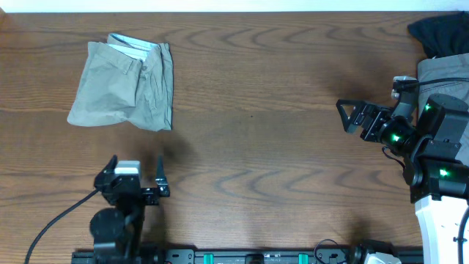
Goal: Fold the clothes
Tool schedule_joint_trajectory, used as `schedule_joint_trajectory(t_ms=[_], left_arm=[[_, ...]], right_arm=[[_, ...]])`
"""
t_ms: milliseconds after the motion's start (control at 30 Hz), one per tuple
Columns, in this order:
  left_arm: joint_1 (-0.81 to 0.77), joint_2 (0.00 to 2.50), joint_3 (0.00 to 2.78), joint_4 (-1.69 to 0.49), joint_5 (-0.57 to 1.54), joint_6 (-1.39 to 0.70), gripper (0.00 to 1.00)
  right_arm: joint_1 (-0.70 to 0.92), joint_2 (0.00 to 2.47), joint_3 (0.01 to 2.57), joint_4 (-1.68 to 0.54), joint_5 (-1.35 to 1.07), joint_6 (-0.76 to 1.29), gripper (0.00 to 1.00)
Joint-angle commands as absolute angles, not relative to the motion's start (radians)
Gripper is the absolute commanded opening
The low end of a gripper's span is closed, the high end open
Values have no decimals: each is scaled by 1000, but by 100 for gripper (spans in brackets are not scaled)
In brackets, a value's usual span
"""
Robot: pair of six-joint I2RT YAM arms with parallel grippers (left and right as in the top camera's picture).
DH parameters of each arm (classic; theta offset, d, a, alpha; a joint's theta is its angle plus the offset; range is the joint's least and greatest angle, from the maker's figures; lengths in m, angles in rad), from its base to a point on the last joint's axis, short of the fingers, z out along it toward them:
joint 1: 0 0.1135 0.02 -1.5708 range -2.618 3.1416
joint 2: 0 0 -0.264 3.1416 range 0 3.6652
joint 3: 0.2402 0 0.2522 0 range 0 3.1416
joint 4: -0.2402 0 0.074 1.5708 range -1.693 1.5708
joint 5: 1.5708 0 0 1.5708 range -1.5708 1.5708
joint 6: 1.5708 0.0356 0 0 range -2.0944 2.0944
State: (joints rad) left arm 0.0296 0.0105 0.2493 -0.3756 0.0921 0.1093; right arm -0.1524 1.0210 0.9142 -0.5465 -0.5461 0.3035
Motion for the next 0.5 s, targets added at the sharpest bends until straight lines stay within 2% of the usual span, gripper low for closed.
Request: schedule_joint_trajectory(t_ms=[0,467], left_arm=[[25,2,173,-322,78,111,98],[25,3,78,-251,78,112,98]], right_arm=[[-156,1021,920,-546,-546,299,99],[-156,1021,920,-546,-546,299,99]])
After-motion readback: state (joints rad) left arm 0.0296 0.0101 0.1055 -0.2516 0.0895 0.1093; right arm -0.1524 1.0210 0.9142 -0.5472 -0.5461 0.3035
